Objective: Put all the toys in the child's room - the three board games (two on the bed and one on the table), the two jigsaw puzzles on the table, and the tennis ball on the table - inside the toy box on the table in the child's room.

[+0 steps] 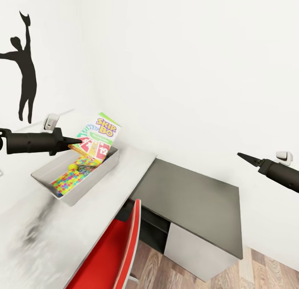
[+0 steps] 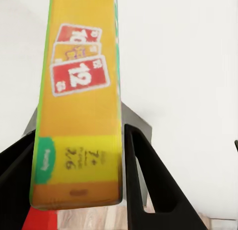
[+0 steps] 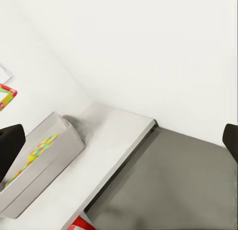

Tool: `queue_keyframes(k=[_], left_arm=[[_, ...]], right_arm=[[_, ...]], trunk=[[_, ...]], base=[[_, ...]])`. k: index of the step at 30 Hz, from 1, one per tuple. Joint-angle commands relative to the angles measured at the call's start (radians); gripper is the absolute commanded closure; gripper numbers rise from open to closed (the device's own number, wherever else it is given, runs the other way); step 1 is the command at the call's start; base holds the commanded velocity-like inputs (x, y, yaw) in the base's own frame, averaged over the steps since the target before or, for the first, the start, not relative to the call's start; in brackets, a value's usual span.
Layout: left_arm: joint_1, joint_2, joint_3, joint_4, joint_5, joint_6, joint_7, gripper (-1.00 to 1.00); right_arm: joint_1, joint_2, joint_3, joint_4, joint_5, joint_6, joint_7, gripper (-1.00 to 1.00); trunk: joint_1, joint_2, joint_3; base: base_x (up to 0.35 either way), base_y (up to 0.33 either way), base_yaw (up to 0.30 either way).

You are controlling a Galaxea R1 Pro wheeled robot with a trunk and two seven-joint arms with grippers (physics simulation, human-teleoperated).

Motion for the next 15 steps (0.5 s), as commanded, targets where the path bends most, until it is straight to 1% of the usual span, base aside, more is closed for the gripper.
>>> queue_keyframes(k=[1,11,13,15], left_arm=[[-0.001,0.001,-0.001,-0.001,0.013,-0.002,0.01,1.0],[-0.001,0.006,0.0,-0.001,0.013,-0.002,0.01,1.0],[-0.001,0.006,-0.001,-0.001,0.013,-0.002,0.01,1.0],[-0.001,0.006,-0.001,-0.001,0.013,-0.002,0.01,1.0]], right_arm=[[-0.002,0.0,-0.001,0.0,0.004,0.004,0.006,-1.0],[-0.001,0.0,-0.001,0.0,0.004,0.003,0.006,-1.0],[-0.001,0.0,-0.001,0.0,0.004,0.003,0.006,-1.0],[0.0,0.0,-0.001,0.0,0.004,0.003,0.006,-1.0]], trunk=[[0.001,-0.002,-0.001],[0.001,-0.002,0.012],[0.001,-0.002,0.014],[0.001,-0.002,0.016]], base=[[0.001,0.002,-0.222],[0.001,0.0,-0.222],[0.073,-0.043,-0.222],[0.178,-0.137,-0.222]])
